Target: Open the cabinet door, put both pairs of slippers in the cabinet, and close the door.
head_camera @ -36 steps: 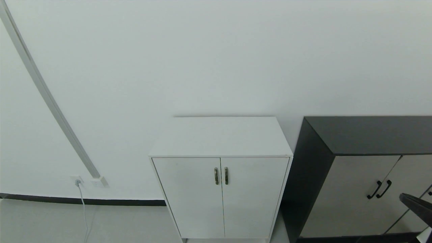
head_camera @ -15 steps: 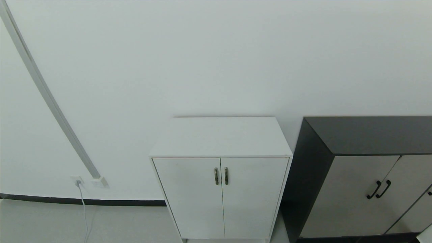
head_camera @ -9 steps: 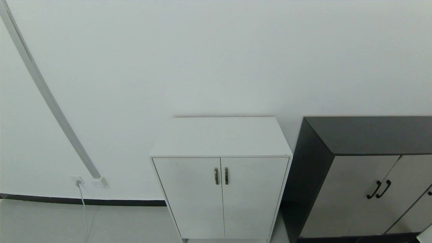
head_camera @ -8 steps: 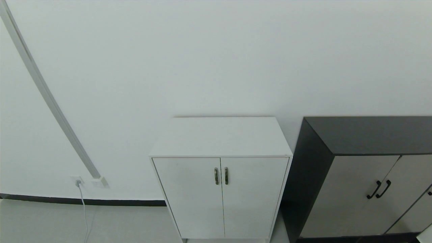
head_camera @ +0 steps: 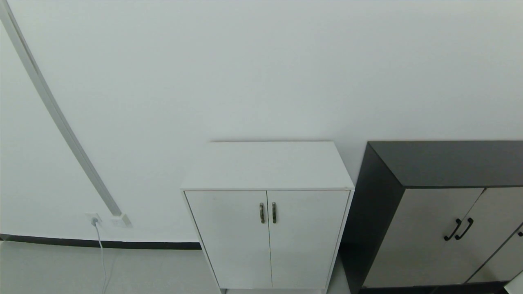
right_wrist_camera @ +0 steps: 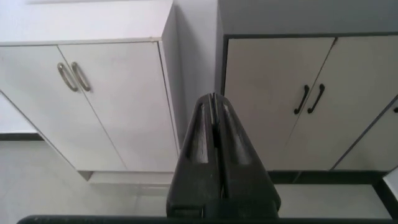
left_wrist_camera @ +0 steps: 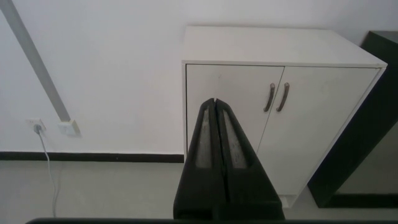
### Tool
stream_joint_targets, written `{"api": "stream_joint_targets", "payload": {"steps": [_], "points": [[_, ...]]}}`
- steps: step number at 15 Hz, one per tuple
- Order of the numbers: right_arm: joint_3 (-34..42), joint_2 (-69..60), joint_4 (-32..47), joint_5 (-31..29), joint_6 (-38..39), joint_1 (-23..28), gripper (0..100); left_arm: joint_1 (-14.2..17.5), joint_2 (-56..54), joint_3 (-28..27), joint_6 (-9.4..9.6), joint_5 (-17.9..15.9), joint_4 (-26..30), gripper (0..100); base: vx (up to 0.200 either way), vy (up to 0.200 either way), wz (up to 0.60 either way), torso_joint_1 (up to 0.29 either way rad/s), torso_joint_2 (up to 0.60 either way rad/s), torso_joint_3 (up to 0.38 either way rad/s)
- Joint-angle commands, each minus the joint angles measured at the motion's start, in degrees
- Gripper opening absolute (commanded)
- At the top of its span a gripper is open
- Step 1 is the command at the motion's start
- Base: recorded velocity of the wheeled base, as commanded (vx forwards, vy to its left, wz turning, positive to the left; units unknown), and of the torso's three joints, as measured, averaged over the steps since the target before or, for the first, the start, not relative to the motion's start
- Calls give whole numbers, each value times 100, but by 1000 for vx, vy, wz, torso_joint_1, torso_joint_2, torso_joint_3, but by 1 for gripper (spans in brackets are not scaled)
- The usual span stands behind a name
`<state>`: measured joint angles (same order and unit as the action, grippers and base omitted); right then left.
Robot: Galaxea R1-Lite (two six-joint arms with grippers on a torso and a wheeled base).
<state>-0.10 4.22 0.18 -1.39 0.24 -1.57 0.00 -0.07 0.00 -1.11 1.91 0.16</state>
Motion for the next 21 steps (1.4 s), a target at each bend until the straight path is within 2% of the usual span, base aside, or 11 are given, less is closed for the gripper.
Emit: {"api": "stream_joint_targets", "payload": {"steps": [1, 7, 10, 21], "points": [[10, -237, -1, -2, 11, 78, 0, 0, 7, 0, -3, 2, 2, 0, 0, 0, 0, 0, 0, 0], [10, -413, -18, -19, 72, 140, 0, 0, 7, 0, -3, 11, 2, 0, 0, 0, 0, 0, 0, 0], [10, -413, -27, -142, 415, 140, 0, 0, 7, 0, -3, 11, 2, 0, 0, 0, 0, 0, 0, 0], [10, -413, -27, -133, 354, 148, 0, 0, 7, 0, 14, 2, 2, 0, 0, 0, 0, 0, 0, 0]]}}
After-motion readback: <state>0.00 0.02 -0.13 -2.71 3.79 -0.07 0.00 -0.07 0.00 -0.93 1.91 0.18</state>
